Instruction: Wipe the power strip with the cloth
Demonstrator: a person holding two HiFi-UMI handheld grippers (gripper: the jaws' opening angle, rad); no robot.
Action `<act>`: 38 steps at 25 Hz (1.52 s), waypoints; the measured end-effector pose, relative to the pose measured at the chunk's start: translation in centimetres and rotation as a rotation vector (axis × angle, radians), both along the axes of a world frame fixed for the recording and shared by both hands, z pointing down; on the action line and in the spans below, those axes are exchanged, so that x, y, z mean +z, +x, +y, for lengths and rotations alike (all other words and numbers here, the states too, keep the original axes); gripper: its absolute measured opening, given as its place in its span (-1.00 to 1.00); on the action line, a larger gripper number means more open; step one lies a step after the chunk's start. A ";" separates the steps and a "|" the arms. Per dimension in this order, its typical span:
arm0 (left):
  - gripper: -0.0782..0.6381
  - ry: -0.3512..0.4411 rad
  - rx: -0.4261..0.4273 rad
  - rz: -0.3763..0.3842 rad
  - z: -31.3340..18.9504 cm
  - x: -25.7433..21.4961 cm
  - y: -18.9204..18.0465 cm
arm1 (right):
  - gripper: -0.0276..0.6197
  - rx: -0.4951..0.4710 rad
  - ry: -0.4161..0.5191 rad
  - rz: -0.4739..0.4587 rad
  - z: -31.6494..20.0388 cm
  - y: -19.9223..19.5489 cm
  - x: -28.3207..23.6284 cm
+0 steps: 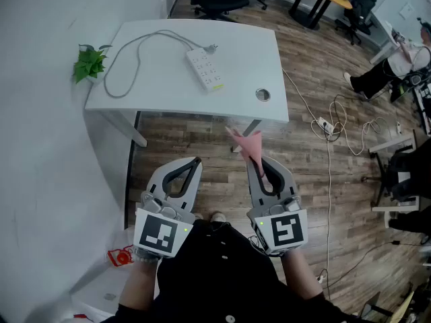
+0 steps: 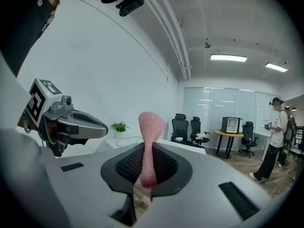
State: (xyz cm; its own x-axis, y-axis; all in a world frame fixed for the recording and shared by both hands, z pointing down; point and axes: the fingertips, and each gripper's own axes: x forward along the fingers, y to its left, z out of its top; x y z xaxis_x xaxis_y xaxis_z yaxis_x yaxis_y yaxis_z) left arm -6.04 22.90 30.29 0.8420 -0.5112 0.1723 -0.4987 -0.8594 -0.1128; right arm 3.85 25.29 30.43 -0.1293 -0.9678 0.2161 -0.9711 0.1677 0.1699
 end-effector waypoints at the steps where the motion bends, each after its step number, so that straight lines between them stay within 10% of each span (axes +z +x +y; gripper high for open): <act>1: -0.75 -0.001 0.000 0.000 0.0 0.0 0.0 | -0.74 0.000 0.001 0.000 0.0 0.0 0.0; 38: -0.75 0.013 0.053 0.000 0.0 0.9 -3.7 | -0.74 0.113 0.028 -0.007 1.0 -2.2 0.8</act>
State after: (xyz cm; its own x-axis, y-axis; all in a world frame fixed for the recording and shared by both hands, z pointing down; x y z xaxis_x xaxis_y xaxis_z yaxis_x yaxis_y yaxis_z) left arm -9.70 22.93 31.14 0.8680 -0.4681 0.1659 -0.4524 -0.8831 -0.1246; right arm 1.61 26.26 31.19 -0.0203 -0.9818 0.1887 -0.9846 0.0524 0.1665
